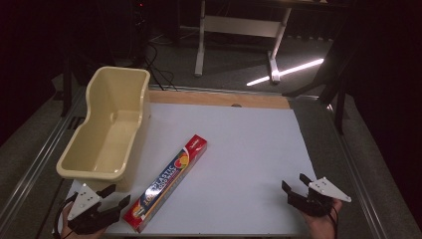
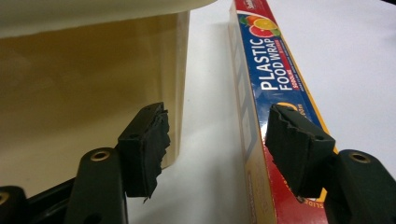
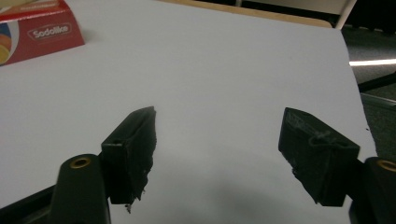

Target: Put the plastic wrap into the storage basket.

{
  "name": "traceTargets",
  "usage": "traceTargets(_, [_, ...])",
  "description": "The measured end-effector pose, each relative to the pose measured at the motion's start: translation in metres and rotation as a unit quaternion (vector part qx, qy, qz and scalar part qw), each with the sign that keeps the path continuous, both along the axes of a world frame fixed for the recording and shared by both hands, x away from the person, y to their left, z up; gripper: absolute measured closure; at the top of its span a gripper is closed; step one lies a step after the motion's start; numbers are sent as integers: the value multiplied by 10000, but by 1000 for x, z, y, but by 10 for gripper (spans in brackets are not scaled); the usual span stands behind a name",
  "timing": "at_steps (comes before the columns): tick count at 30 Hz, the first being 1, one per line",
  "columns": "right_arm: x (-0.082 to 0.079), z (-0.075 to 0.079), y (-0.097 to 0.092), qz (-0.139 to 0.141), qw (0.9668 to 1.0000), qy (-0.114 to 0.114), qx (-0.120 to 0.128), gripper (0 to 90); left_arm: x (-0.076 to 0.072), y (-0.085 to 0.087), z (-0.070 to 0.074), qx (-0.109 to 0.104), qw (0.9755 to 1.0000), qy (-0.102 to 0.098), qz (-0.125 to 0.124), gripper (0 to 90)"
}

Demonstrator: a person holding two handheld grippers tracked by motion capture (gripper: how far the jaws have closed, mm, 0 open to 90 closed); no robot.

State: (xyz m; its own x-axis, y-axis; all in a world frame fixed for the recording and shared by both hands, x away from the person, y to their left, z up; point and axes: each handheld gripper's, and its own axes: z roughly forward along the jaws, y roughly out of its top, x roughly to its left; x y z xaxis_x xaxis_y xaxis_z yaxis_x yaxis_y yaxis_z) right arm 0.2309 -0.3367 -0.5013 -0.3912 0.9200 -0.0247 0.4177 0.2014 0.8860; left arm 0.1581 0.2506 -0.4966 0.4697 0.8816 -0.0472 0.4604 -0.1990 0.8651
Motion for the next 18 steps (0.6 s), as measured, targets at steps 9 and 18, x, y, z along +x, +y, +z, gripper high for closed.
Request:
traceTargets(9, [3,0,1,-43,10000,-23,16,290,1,4,-2,-47,9999,74,-75,461])
traceTargets(18, [4,0,3,0,10000,-11,28,289,8,-8,-14,520,9959,605,-432,900])
